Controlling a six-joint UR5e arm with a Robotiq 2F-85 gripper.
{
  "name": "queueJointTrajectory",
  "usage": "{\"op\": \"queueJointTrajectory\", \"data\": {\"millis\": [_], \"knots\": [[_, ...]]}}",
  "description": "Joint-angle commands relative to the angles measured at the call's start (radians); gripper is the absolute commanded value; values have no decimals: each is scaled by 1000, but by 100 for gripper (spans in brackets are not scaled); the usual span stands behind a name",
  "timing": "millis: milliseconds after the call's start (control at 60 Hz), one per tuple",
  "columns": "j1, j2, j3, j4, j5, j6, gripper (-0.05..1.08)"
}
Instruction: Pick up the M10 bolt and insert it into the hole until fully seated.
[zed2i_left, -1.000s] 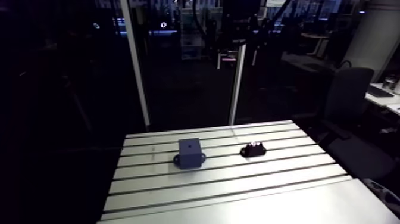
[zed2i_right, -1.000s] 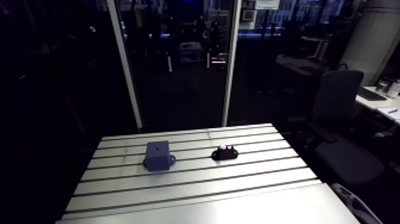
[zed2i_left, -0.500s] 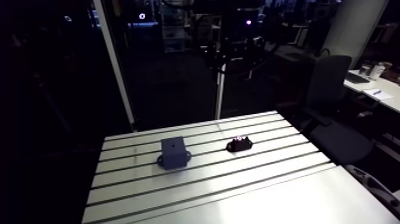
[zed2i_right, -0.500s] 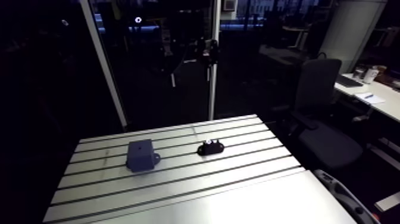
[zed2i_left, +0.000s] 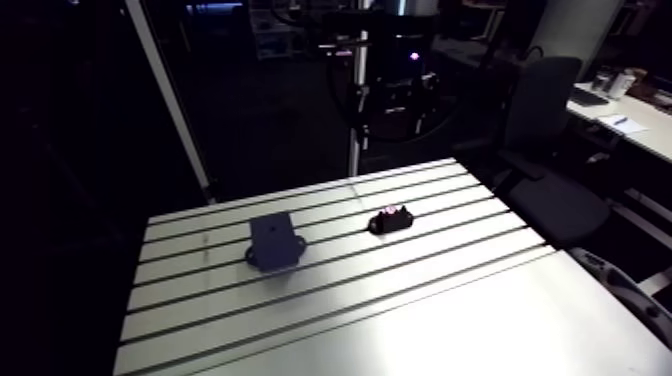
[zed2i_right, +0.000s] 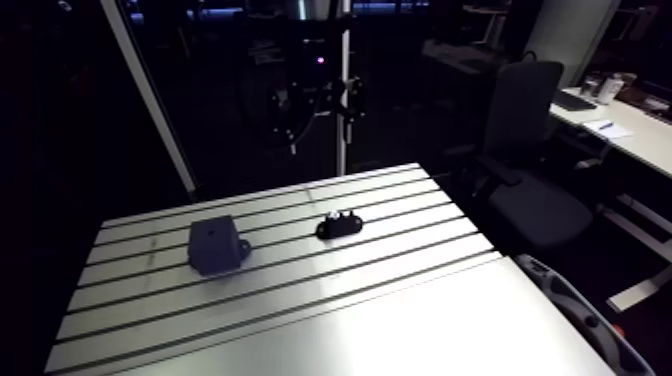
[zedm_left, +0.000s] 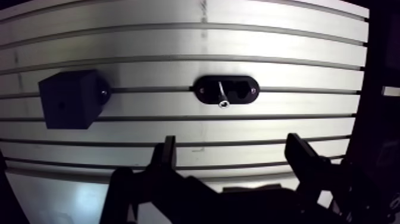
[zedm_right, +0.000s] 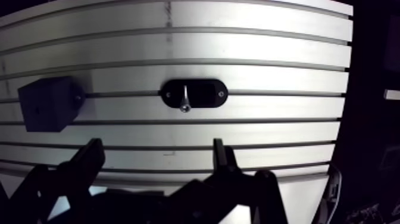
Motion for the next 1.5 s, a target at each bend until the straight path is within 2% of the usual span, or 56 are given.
{"op": "queueJointTrajectory", "data": {"millis": [17, 200, 467, 783, 1000, 1317, 1500], "knots": [[-17, 45, 11, -20, 0, -16, 1], [-28, 86, 22, -65, -1, -19, 1], [-31, 93, 32, -66, 3, -19, 4], [-40, 105, 42, -79, -1, -17, 14], [-50, 124, 47, -96, -1, -19, 26], [-56, 135, 68, -98, 2, -17, 35], [-56, 138, 71, -96, 6, -19, 35]]}}
